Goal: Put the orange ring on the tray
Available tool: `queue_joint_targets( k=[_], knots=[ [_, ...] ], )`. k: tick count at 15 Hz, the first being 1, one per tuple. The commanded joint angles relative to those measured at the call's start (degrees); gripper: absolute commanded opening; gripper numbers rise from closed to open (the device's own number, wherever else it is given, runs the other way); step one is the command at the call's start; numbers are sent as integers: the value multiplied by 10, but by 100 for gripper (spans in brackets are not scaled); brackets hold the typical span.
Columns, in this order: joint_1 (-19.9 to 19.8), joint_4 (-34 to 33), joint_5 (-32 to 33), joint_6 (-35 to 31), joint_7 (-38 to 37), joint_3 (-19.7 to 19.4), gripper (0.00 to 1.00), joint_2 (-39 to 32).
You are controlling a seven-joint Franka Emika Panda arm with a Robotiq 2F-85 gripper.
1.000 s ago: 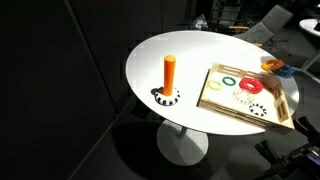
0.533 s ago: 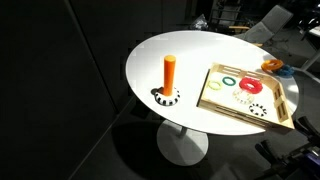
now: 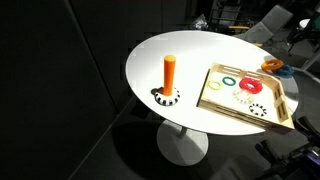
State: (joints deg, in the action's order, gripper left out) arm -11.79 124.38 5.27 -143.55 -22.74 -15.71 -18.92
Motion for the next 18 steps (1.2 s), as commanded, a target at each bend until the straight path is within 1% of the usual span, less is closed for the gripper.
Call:
queue_joint_targets(
  k=[1,6,9,14,18],
  knots=[
    [20,-30,18,-27,-37,-26,100,-48],
    [46,-53,16,-54,-62,-57,100,-105],
    [62,-72,11,-55,-81,-70,100,-135],
    [86,-94,7,-49,-100,-81,100,-164],
    [98,-97,6,-48,-107,-82,100,-169]
  ],
)
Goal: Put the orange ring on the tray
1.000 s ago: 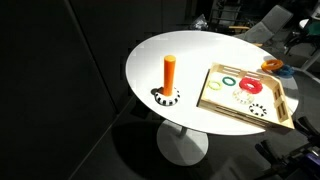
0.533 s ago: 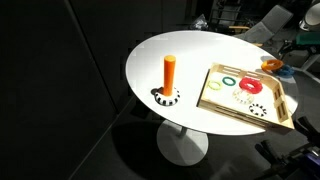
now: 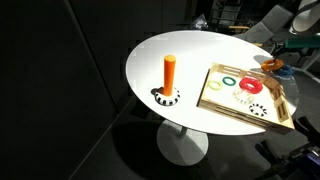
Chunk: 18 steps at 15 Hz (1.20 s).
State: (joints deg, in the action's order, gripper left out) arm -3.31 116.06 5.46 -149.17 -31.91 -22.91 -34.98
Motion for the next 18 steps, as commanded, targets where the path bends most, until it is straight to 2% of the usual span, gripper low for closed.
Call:
queue_joint_targets(
  k=[1,6,7,8,12,16,17,18],
  knots=[
    [16,-13,4,8,-17,-10,100,-8],
    [21,-12,6,9,-24,-14,100,-12],
    [22,-14,7,11,-26,-16,92,-15],
    [22,-15,6,14,-26,-17,74,-18],
    [24,-15,6,17,-31,-21,40,-20],
    [37,-4,9,19,-32,-23,9,11],
    [41,2,9,19,-30,-21,5,23],
    [43,6,8,19,-27,-18,8,34]
  ],
)
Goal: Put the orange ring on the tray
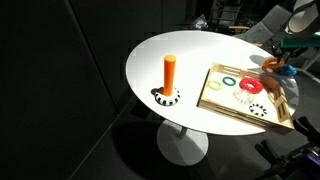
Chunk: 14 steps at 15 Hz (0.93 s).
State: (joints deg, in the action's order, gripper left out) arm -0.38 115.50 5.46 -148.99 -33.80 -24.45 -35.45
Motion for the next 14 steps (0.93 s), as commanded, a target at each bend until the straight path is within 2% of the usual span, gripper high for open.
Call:
queue_joint_targets(
  k=[1,5,8,14],
  knots=[
    [19,19,10,15,-7,-1,8,54],
    [34,49,11,20,1,18,8,123],
    [33,81,1,37,17,51,8,179],
    [14,140,-44,130,71,132,8,270]
  ],
)
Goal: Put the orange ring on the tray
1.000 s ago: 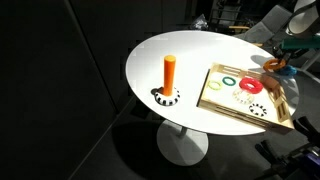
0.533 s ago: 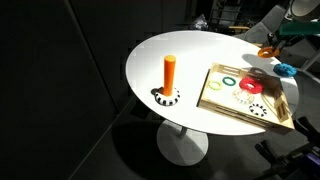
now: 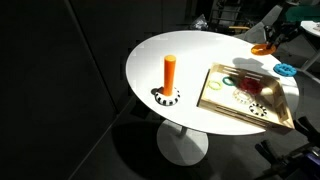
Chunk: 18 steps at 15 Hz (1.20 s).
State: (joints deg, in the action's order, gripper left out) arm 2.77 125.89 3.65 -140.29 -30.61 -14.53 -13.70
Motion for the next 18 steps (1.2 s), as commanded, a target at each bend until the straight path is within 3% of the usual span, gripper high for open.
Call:
queue_joint_targets(
  k=[1,3,4,6,12,18],
  knots=[
    [-19,44,-28,57,45,41,9,61],
    [-22,54,-34,85,55,54,14,75],
    [-24,58,-35,101,60,59,47,80],
    [-27,62,-31,127,68,67,54,88],
    [-38,49,-33,228,97,79,99,102],
    [-46,33,-22,319,100,82,100,133]
  ],
)
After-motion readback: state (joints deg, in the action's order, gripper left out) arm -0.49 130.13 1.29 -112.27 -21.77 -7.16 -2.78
